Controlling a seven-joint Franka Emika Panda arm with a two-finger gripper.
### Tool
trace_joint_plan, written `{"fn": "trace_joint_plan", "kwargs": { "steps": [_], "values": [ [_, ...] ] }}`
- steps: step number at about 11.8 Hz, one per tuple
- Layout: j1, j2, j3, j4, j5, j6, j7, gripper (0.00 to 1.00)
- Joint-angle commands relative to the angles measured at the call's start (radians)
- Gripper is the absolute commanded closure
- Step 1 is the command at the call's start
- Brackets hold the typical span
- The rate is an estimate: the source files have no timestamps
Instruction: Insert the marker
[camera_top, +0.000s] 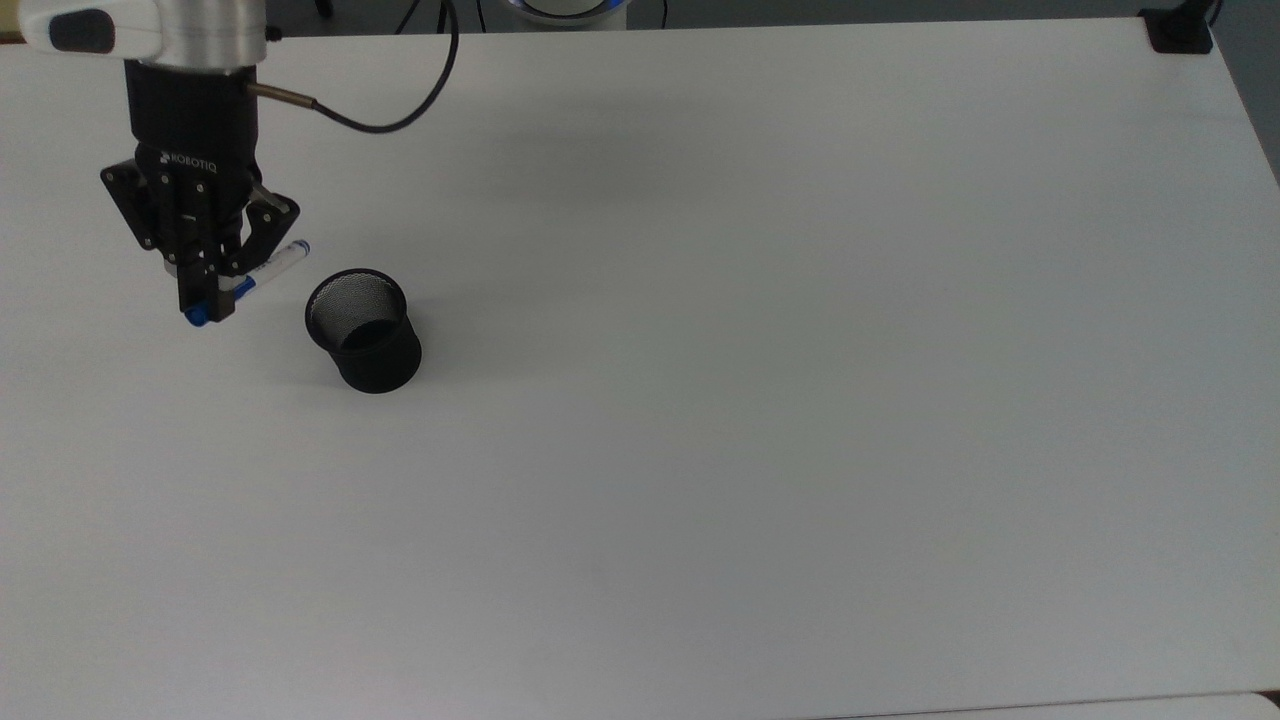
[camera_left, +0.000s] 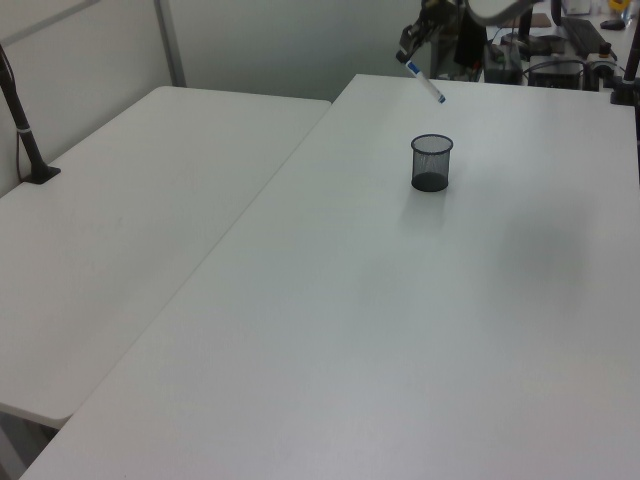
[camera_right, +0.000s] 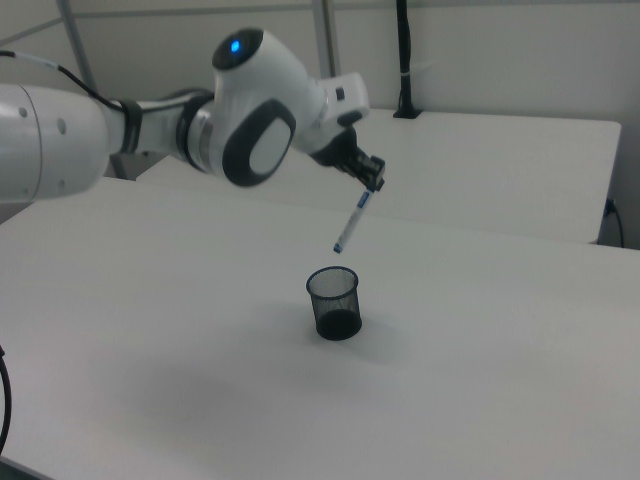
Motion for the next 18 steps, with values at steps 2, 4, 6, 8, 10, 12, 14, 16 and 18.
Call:
{"fn": "trace_joint_plan", "kwargs": {
  "steps": [2, 4, 6, 8, 10, 12, 14, 16, 18],
  "values": [
    [0.005, -0.057, 0.004, -0.210, 0.004, 0.187, -0.062, 1.00],
    [0.017, -0.057, 0.004, -0.277, 0.004, 0.291, -0.062, 1.00],
    [0.026, -0.054, 0.005, -0.310, 0.004, 0.334, -0.062, 1.00],
    [0.049, -0.050, 0.005, -0.313, 0.005, 0.334, -0.050, 0.99],
    [0.052, -0.048, 0.005, -0.311, 0.007, 0.334, -0.042, 0.83],
    [0.052, -0.040, 0.005, -0.308, 0.007, 0.331, -0.023, 0.51],
    [0.052, -0.040, 0.007, -0.308, 0.007, 0.329, -0.022, 0.40],
    [0.052, -0.042, 0.007, -0.304, 0.008, 0.326, -0.020, 0.39],
    [0.054, -0.054, 0.013, -0.297, 0.014, 0.275, 0.044, 0.15]
  ]
}}
